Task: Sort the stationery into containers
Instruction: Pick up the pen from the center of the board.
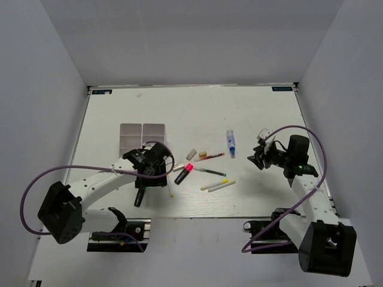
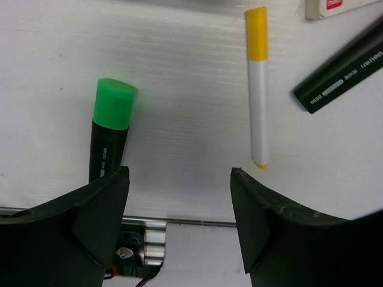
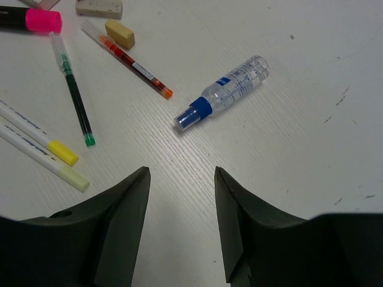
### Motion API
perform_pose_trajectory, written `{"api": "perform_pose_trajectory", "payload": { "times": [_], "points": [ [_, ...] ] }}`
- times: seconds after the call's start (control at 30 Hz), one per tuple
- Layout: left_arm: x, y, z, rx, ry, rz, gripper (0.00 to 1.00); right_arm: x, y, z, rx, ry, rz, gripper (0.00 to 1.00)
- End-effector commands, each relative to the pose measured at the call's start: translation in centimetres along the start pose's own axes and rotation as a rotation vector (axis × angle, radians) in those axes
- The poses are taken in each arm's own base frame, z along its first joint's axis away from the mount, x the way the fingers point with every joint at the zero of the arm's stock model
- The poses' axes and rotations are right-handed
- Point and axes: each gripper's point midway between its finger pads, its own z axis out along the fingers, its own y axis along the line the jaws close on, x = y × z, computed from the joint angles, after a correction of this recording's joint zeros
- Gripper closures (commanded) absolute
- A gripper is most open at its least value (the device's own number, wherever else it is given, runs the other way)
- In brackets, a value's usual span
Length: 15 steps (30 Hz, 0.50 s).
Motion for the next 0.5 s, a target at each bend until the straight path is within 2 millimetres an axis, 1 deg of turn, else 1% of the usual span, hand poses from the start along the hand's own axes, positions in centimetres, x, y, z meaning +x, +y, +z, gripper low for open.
{"api": "perform_pose_trajectory", "payload": {
  "times": [0.0,0.03,0.07,0.1,0.13,0.2,0.23,0.27,0.3,0.33,0.37,0.47],
  "points": [
    [-0.8,0.1,0.4,-0.059,-0.123,-0.087,0.21,0.0,0.0,0.1,-0.021,-0.029,-0.036,0.47],
    [-0.7,0.0,0.6,-0.066,-0.138,-0.125,0.21,0.0,0.0,0.0,-0.026,-0.033,-0.032,0.47],
    [-1.1,0.1,0.6,-0.085,-0.175,-0.139,0.21,0.3,-0.1,0.1,-0.027,-0.027,-0.034,0.47],
    [-0.7,0.0,0.7,-0.091,-0.187,-0.131,0.21,0.4,-0.1,0.0,-0.027,-0.028,-0.032,0.45],
    [-1.1,0.4,0.6,-0.122,-0.228,-0.180,0.21,0.6,-0.2,0.0,-0.028,-0.027,-0.031,0.45],
    [-1.3,0.9,0.2,-0.132,-0.276,-0.202,0.20,0.8,-0.4,-0.1,-0.028,-0.027,-0.027,0.45],
    [-1.6,1.1,0.2,-0.139,-0.311,-0.245,0.20,1.0,-0.1,0.0,-0.042,-0.026,-0.019,0.45],
    [-1.5,0.9,0.2,-0.123,-0.329,-0.258,0.20,1.2,-0.4,-0.1,-0.038,-0.025,-0.017,0.45],
    [-1.1,1.5,0.8,-0.131,-0.335,-0.273,0.20,1.3,-0.4,-0.2,-0.041,-0.022,-0.018,0.45],
    [-1.2,1.6,0.6,-0.115,-0.364,-0.293,0.20,1.3,-0.3,-0.2,-0.050,-0.026,-0.013,0.45],
    [-0.9,1.9,0.9,-0.114,-0.377,-0.308,0.20,1.7,-0.4,-0.2,-0.049,-0.020,-0.009,0.45],
    [-1.3,2.5,0.4,-0.107,-0.426,-0.341,0.20,1.8,-0.5,-0.5,-0.049,-0.017,-0.002,0.45]
  ]
}}
